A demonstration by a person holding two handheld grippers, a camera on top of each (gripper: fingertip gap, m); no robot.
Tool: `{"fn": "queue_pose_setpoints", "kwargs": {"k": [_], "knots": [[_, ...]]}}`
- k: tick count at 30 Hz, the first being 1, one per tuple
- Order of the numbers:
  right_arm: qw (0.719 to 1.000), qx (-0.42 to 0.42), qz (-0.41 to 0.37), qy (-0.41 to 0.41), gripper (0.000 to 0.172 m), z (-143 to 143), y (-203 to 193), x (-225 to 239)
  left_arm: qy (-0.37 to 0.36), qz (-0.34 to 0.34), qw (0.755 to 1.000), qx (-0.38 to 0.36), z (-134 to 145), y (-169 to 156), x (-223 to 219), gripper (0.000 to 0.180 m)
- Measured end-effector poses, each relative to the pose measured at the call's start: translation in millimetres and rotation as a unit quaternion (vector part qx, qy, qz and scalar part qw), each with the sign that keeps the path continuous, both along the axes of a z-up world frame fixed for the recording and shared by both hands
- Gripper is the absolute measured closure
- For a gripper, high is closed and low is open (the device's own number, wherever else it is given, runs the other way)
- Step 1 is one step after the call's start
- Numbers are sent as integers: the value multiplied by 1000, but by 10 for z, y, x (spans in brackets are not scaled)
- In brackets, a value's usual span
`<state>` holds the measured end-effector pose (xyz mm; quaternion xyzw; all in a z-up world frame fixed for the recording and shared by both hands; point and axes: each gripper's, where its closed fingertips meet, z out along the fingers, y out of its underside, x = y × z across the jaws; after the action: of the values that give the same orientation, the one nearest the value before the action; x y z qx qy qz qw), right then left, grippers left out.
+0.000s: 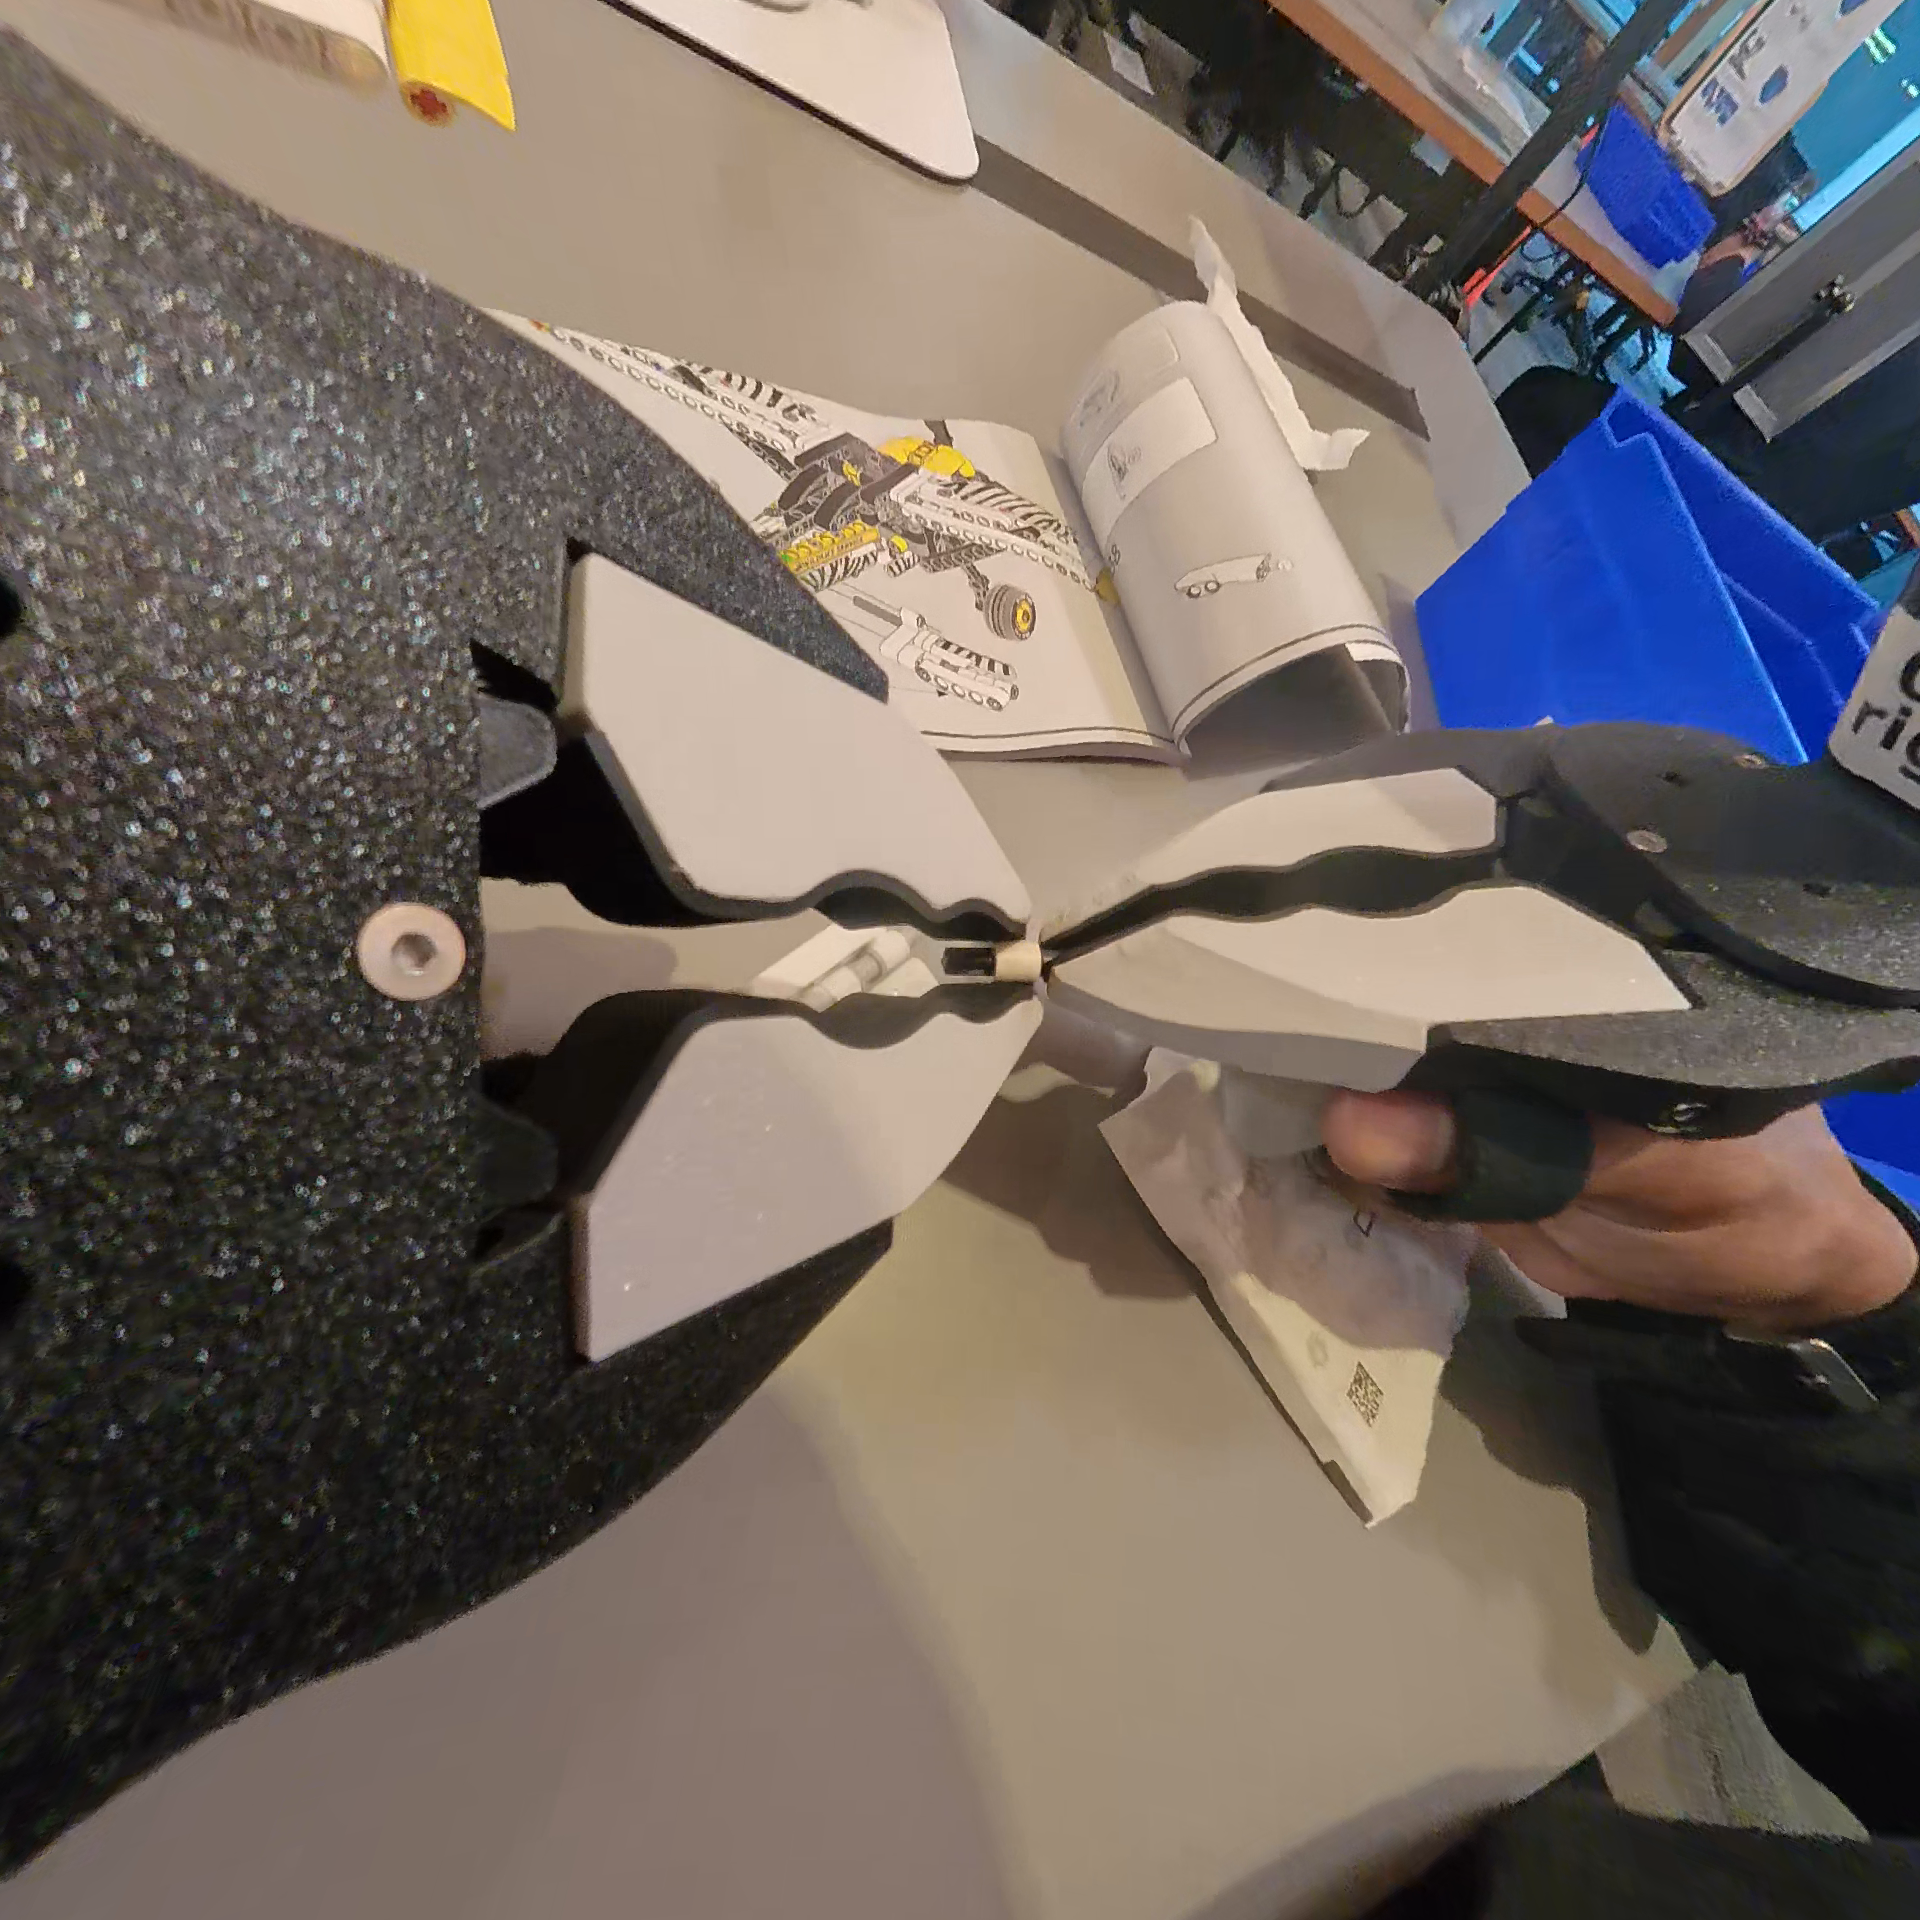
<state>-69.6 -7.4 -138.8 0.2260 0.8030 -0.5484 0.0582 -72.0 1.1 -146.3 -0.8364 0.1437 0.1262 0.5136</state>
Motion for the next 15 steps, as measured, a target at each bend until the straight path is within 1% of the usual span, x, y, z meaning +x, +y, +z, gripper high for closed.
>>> {"fn": "queue_pose_setpoints", "kwargs": {"k": [11,12,13,14,15], "knots": [[1000,-17,19,-10,168,-24,49,89,-10,-31,999,31,-9,20,88,171],[1000,-15,15,-10,169,-32,73,79,-10,-29,999,29,-23,13,80,172],[1000,-13,1,-9,172,-34,145,28,0,-5,1000,16,-63,-43,-23,172],[1000,-17,-24,-10,172,-30,263,-64,-7,16,1000,21,-61,-142,-139,172],[999,-19,-46,-14,172,-32,346,-143,-43,13,997,62,56,-180,-143,172]]}}
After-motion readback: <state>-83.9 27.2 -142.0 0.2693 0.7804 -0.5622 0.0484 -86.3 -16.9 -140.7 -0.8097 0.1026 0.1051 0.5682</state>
